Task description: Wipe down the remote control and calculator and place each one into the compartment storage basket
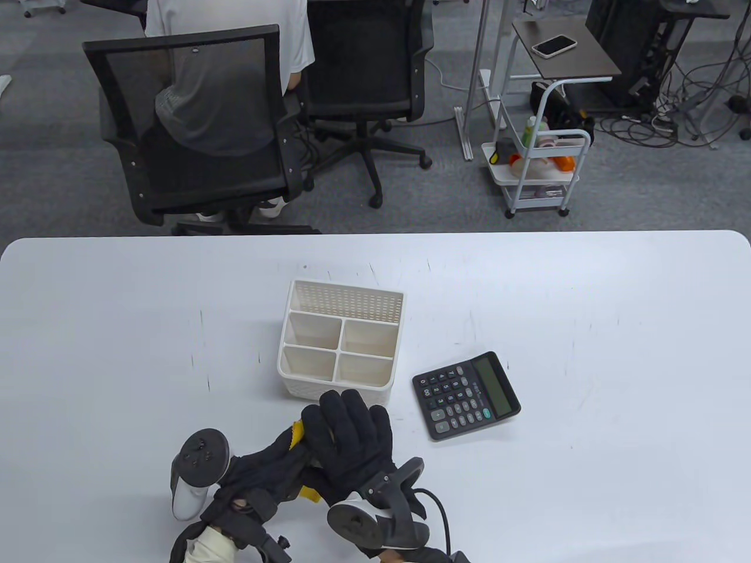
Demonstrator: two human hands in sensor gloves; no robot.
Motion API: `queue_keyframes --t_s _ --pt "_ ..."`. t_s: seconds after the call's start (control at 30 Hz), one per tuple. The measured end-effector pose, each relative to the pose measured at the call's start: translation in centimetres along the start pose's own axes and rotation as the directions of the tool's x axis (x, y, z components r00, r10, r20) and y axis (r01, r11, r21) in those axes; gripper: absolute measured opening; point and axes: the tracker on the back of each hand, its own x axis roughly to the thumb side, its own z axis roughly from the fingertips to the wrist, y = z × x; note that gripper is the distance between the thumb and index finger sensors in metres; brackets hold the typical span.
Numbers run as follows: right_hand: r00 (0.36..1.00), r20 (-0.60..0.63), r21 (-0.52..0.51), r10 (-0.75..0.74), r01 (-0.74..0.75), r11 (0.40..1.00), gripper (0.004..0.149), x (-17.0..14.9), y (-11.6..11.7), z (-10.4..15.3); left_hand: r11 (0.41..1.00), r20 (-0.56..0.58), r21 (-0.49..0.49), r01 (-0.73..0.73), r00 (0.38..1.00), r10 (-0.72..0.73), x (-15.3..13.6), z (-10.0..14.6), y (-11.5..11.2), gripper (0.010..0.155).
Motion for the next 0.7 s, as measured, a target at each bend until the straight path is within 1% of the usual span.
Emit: queue_keyframes --t_s 0.07,0.17,0.27,0.33,0.37,0.43,0.47,0.53,0.6,0.7 --pt "1.000 0.005 0.026 -0.007 0.007 1.000 0.101 -0.3 0.0 0.0 0.999 -0.020 -0.038 0.035 0.999 -0.035 0.0 -0.1 -0.2 0.057" --pt "0.998 -0.039 0.009 -0.044 0.044 0.999 0.103 -1.0 -0.2 0.0 0.997 -0.022 -0.067 -0.030 0.999 0.028 -0.1 -0.2 -0.2 0.057" --pt "0.984 -0.139 -0.024 -0.107 0.104 0.994 0.103 -2.2 -0.4 0.0 0.996 -0.004 -0.072 -0.054 0.999 0.054 -0.1 -0.1 0.3 0.057" --pt "0.960 -0.227 -0.059 -0.164 0.154 0.986 0.102 -3.5 -0.6 0.2 0.994 0.007 -0.064 -0.083 0.996 0.083 -0.2 0.1 0.8 0.056" --pt "0.952 -0.249 -0.070 -0.179 0.166 0.984 0.101 -3.9 -0.6 0.3 0.993 0.011 -0.058 -0.101 0.995 0.102 -0.3 0.1 0.9 0.055" --pt "0.918 -0.328 -0.108 -0.223 0.198 0.974 0.099 -5.0 -0.8 0.6 0.983 0.044 -0.026 -0.181 0.982 0.182 -0.4 0.2 1.2 0.054" --pt "0.890 -0.369 -0.130 -0.268 0.237 0.963 0.097 -5.5 -0.8 0.8 0.975 0.060 -0.003 -0.222 0.973 0.222 -0.4 0.2 1.3 0.054" --pt "0.860 -0.405 -0.148 -0.311 0.274 0.950 0.092 -5.8 -0.7 1.0 0.957 0.083 0.035 -0.288 0.955 0.284 -0.3 0.3 1.4 0.054" --pt "0.853 -0.416 -0.155 -0.314 0.274 0.949 0.085 -5.9 -0.6 1.0 0.944 0.093 0.076 -0.321 0.945 0.314 -0.3 0.5 1.4 0.055" --pt "0.864 -0.402 -0.145 -0.304 0.268 0.953 0.076 -5.6 -0.6 0.8 0.940 0.105 0.121 -0.320 0.945 0.308 -0.4 0.8 1.8 0.063"
